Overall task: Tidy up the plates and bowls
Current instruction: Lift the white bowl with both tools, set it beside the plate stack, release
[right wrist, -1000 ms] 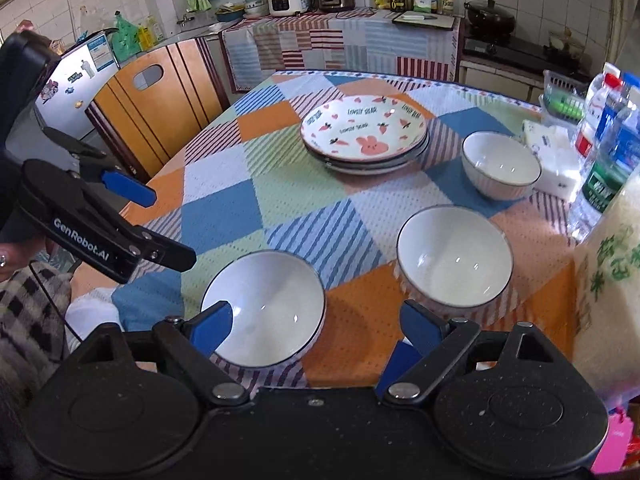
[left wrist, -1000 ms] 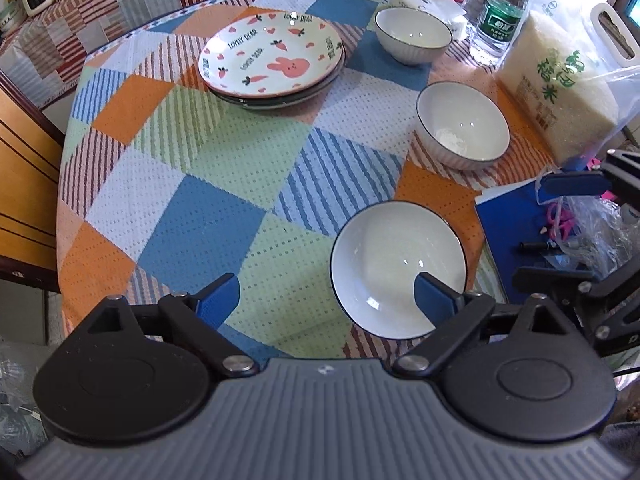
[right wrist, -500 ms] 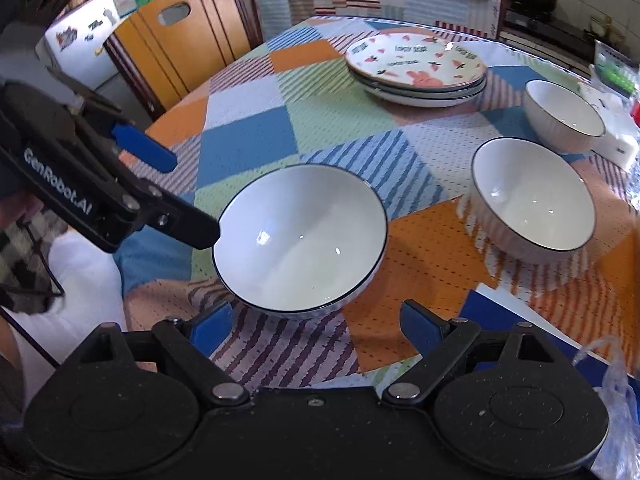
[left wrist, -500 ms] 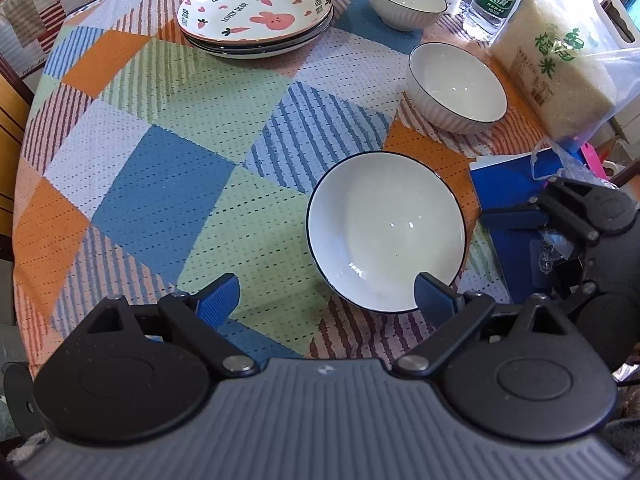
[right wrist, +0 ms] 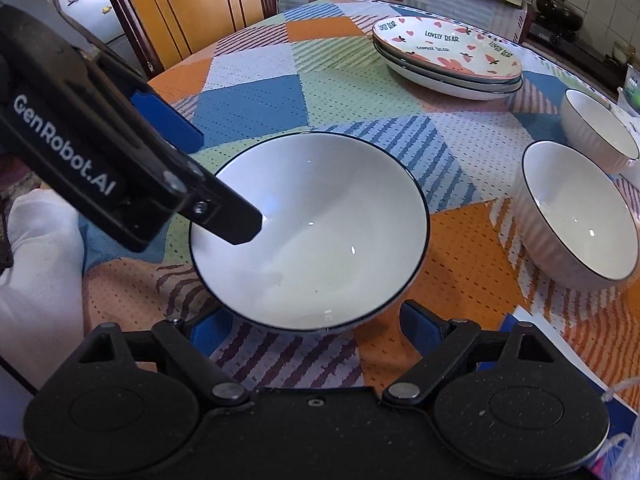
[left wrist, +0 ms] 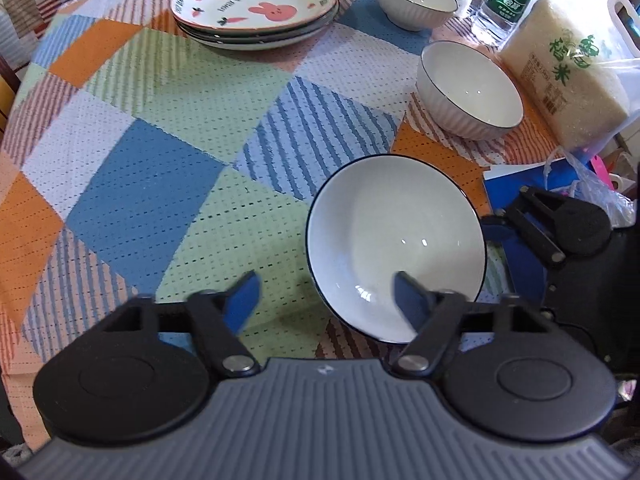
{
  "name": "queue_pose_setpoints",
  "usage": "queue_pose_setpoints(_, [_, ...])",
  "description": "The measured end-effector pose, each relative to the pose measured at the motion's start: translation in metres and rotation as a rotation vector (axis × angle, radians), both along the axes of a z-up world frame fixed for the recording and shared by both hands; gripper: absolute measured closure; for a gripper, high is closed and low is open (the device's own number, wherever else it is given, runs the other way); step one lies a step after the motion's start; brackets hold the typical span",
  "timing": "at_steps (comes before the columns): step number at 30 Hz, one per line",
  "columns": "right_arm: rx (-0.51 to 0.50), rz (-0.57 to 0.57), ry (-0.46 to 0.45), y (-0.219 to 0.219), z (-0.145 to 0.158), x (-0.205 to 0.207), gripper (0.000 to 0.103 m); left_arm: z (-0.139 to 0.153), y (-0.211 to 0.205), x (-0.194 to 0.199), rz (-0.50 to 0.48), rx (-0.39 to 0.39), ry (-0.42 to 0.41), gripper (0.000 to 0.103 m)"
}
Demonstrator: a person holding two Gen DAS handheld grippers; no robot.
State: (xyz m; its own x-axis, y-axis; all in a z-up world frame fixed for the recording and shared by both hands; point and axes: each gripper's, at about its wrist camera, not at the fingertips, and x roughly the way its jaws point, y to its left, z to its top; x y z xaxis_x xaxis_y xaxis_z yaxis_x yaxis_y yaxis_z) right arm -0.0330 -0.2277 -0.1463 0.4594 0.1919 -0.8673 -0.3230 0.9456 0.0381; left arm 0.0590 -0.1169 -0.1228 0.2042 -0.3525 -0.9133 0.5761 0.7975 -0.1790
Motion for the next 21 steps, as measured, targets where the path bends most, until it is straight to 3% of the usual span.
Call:
queue_pose_setpoints(1, [0.007,0.010,0.004,0.000,-0.001,0.003,0.010,-0.002,0.000,0.002,0.013,-0.006,0.005,0.046])
queue_pose_setpoints(3, [0.022,0.028,0.008,0.001,-0.003,0.008,0.010,-0.006,0.001,0.005,0.023,-0.019,0.021,0.063])
queue_pose_setpoints(8, [0.035,0.040,-0.012,0.005,-0.008,0.013,0.008,-0.018,0.000,0.011,0.055,-0.002,0.075,0.090])
queue_pose_setpoints(16, [0.055,0.048,-0.047,0.003,-0.009,0.012,0.008,-0.012,-0.006,0.008,0.031,0.034,0.017,0.090])
queue_pose_setpoints(21, [0.056,0.044,-0.103,0.001,0.000,0.015,0.008,0.003,-0.005,0.013,0.026,0.014,-0.032,0.090])
